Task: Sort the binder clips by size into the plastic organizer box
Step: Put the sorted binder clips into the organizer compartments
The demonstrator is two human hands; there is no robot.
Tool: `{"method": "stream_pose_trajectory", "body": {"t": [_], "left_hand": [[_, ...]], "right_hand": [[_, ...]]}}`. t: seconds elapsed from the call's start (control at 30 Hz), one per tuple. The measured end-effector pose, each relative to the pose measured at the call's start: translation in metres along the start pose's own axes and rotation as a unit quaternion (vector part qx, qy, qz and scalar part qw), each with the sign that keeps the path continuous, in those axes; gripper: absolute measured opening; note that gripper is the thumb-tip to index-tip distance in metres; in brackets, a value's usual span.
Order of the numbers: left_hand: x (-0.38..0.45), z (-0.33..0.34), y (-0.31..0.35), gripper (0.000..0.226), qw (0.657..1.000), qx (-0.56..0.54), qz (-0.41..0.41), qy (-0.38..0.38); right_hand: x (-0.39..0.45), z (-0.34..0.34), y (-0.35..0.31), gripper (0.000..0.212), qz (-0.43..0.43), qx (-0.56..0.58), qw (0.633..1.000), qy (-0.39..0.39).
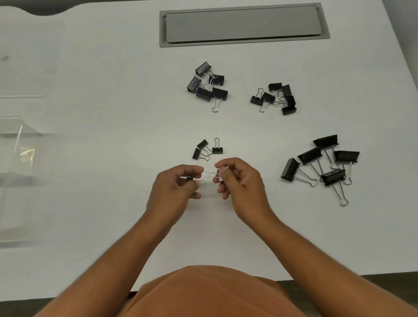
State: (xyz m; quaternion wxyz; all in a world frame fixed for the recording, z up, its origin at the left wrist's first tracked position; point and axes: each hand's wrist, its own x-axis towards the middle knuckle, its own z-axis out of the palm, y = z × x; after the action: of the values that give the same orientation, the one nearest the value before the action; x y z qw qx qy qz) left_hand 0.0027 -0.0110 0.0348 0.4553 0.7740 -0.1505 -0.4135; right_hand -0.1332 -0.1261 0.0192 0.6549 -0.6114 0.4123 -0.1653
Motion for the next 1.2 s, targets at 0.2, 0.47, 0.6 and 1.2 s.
{"method": "stream_pose_trajectory", "body": {"t": [0.2, 0.47, 0.6, 1.2], "left_hand": [[-0.015, -0.005, 0.003, 0.012, 0.998, 0.030, 0.025, -0.057], [-0.020, -0.025, -0.009, 0.003, 0.999, 0.010, 0.030, -0.016], [-0.023, -0.045, -0.013, 0.001, 0.999, -0.012, 0.025, -0.027], [-0.068, -0.264, -0.048, 0.020, 0.978, 0.038, 0.093, 0.183]], "right_hand": [[-0.010, 0.010, -0.004, 0.016, 0.001, -0.059, 0.997, -0.042], [-0.012, 0.030, -0.013, 0.025, 0.058, 0.022, 0.995, -0.081], [-0.016, 0.051, -0.019, 0.016, 0.082, 0.051, 0.993, -0.061], [-0.042, 0.243, -0.063, 0.019, 0.088, 0.019, 0.991, -0.097]]}}
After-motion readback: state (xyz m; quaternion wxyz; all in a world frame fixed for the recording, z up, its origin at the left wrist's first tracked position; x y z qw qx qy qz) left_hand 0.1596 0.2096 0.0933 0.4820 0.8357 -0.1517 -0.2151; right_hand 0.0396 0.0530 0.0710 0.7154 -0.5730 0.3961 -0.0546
